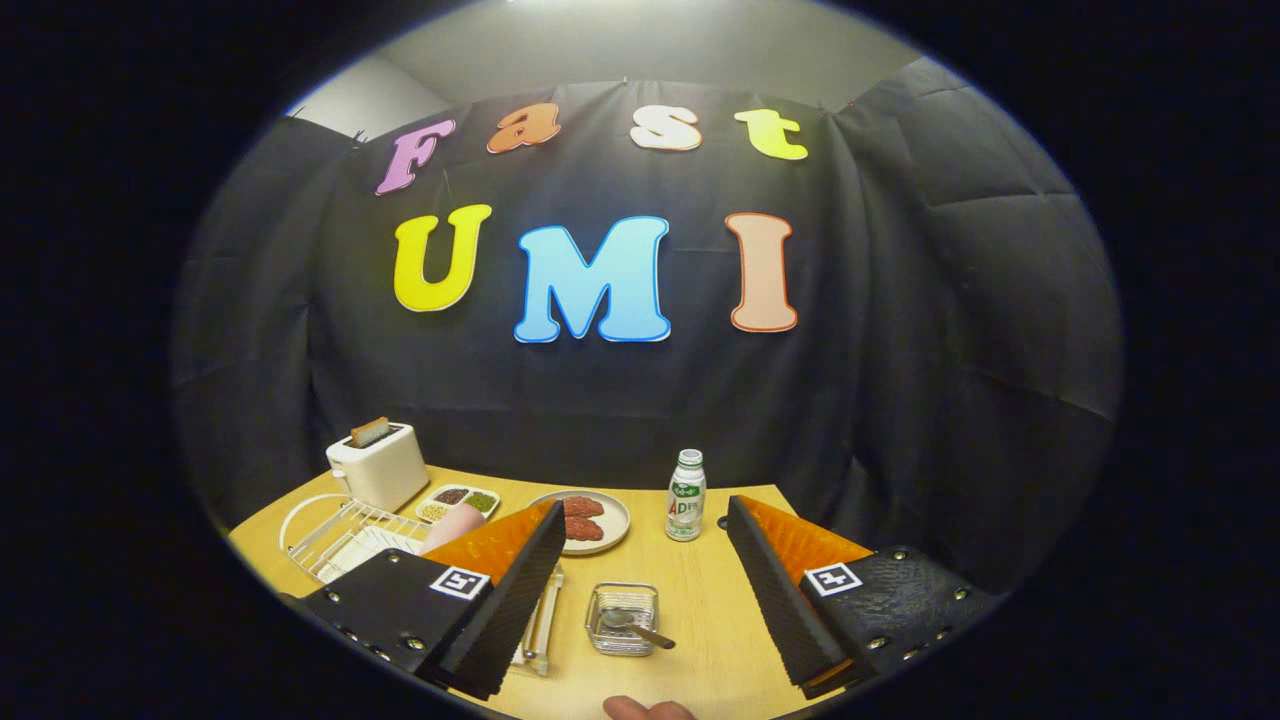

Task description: Take the plate from the dish rack, then take the spoon from the basket and place it into the plate.

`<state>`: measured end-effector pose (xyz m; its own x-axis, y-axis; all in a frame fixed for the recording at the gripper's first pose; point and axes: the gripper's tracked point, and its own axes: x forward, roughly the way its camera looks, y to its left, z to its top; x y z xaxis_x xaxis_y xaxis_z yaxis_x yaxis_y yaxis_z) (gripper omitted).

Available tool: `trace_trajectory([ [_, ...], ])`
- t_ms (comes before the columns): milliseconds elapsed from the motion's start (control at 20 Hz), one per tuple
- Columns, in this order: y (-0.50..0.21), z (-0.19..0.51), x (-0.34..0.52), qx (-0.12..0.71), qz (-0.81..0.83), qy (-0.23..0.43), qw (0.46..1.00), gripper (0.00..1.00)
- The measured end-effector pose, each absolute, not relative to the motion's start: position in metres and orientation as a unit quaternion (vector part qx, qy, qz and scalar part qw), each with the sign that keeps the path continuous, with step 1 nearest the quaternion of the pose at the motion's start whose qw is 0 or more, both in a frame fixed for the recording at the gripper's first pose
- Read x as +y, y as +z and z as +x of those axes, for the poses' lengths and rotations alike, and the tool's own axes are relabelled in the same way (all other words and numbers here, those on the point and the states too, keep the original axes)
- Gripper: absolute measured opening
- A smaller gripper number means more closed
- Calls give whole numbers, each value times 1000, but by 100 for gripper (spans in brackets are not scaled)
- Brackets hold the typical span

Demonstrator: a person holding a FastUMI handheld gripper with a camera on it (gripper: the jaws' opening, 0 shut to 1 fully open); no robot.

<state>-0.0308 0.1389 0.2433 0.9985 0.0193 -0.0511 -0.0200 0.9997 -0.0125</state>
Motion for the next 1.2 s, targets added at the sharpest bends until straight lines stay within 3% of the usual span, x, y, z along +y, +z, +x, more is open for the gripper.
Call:
trace_trajectory([
  [500, 209, -14, 250, 154, -28, 14, 988, 99],
  [1200, 144, 38, 290, 264, -88, -57, 959, 97],
])
